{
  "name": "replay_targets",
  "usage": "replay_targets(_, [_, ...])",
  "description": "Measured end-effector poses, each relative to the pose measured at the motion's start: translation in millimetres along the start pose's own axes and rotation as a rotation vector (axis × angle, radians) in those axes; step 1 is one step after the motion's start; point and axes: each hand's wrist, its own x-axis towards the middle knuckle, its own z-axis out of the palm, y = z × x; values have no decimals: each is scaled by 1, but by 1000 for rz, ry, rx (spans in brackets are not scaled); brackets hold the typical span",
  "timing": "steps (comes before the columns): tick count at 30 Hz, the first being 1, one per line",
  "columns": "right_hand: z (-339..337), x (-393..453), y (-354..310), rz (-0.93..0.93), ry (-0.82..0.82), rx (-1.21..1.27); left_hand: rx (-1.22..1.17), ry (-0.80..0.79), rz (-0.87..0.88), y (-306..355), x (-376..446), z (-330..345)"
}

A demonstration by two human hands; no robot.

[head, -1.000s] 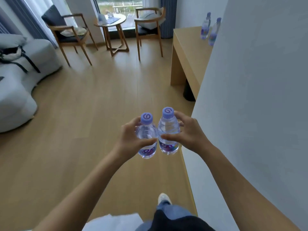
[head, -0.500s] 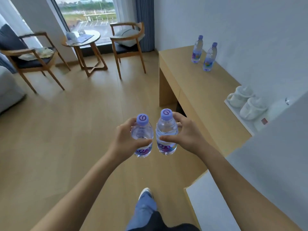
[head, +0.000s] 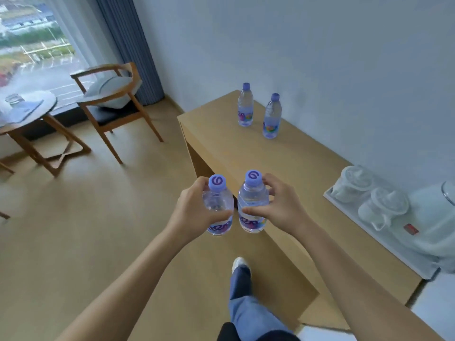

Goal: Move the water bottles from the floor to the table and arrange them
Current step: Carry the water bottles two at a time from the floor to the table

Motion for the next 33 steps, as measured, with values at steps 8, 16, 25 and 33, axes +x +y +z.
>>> replay_targets(8, [-44, 170, 34, 139, 125, 27, -2, -140, -11, 1, 200, 28])
replay_targets(16, [-75, 257, 78, 320, 336, 57, -30, -214, -90, -10, 328, 71])
replay_targets(25, [-69, 280, 102, 487, 527, 128, -42, -368, -71, -32, 384, 111])
replay_targets(33, [-62, 277, 103, 592, 585, 210, -96, -452, -37, -50, 391, 110])
